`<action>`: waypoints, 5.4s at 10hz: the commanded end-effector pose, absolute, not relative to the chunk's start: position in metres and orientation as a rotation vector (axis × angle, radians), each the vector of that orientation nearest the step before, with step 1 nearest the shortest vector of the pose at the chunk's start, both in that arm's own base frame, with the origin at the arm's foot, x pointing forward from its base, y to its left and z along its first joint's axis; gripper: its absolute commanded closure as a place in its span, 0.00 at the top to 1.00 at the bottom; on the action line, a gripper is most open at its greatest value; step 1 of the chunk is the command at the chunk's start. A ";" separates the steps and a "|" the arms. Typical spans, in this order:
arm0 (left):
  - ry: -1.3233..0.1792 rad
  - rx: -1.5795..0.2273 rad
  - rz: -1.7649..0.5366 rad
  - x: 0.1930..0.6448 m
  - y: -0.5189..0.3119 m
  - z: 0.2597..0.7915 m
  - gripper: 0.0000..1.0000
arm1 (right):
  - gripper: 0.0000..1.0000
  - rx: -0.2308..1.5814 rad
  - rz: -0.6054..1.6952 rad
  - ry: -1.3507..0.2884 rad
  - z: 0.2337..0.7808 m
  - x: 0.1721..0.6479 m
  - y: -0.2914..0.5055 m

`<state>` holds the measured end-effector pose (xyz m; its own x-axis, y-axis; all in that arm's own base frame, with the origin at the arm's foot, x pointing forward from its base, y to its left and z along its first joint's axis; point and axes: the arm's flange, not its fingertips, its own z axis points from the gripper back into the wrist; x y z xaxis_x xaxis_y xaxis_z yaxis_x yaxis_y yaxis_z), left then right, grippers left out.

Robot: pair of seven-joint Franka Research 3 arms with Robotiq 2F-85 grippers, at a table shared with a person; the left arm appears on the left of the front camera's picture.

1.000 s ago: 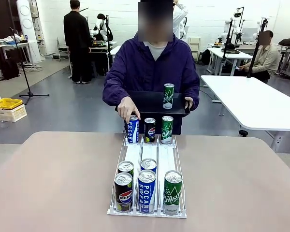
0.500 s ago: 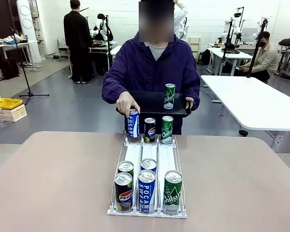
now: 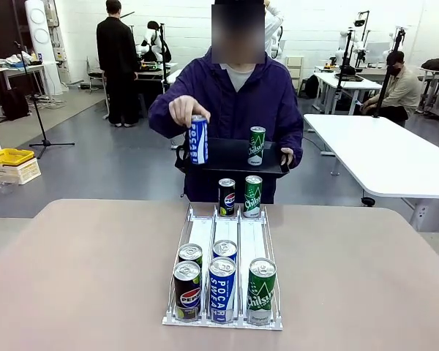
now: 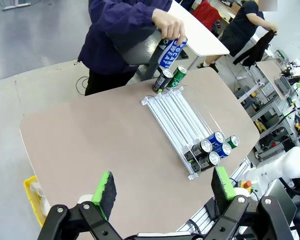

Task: Retrieve and hand over the desired beverage to the person.
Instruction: Pick up another can of the same type that the person held from the Automatic Can Dispenser.

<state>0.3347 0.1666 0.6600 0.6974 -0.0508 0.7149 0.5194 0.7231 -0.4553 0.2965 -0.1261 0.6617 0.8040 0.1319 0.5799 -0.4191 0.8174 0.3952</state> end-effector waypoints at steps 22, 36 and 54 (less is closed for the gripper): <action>-0.750 -0.707 -0.366 0.334 0.167 0.659 1.00 | 1.00 0.533 0.318 -0.567 0.662 0.301 -0.128; -0.697 -0.615 -0.514 0.325 0.134 0.667 1.00 | 1.00 0.533 0.318 -0.567 0.662 0.301 -0.128; -0.229 -0.052 -0.367 0.320 -0.301 0.591 1.00 | 1.00 0.533 0.318 -0.567 0.662 0.301 -0.128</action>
<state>0.3232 -0.3021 0.5901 0.9088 -0.3542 0.2205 0.3696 0.9287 -0.0312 0.2966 -0.1266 0.6624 0.8029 0.1316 0.5814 -0.4204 0.8165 0.3957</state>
